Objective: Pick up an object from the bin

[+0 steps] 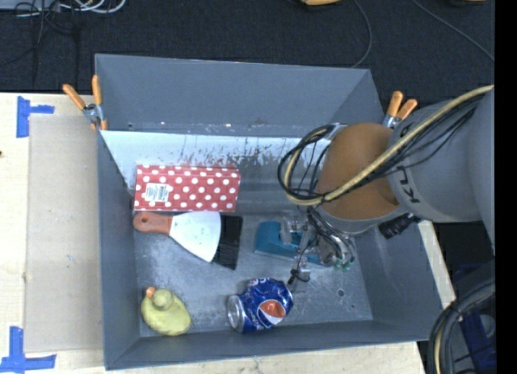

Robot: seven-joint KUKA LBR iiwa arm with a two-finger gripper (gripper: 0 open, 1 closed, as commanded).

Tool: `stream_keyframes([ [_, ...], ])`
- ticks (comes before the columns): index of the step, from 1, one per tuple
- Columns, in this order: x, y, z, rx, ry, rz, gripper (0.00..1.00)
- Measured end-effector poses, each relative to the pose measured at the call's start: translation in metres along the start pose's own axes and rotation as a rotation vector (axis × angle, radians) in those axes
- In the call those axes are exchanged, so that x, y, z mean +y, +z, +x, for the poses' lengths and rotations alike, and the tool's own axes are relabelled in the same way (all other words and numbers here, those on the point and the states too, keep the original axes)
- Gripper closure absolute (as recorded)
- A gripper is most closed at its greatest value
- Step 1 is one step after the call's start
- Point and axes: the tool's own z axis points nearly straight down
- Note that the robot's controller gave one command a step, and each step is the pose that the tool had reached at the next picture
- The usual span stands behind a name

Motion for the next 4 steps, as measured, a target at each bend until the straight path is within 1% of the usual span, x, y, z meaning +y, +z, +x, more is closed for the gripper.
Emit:
stream_keyframes([
  [1,0.018,0.018,-0.026,-0.014,0.015,0.002,0.0],
  [2,0.007,0.021,-0.033,-0.02,0.005,-0.002,0.0],
  [3,0.01,0.026,-0.051,-0.014,0.055,0.002,1.0],
  [4,0.01,0.026,-0.051,-0.014,0.055,0.002,1.0],
])
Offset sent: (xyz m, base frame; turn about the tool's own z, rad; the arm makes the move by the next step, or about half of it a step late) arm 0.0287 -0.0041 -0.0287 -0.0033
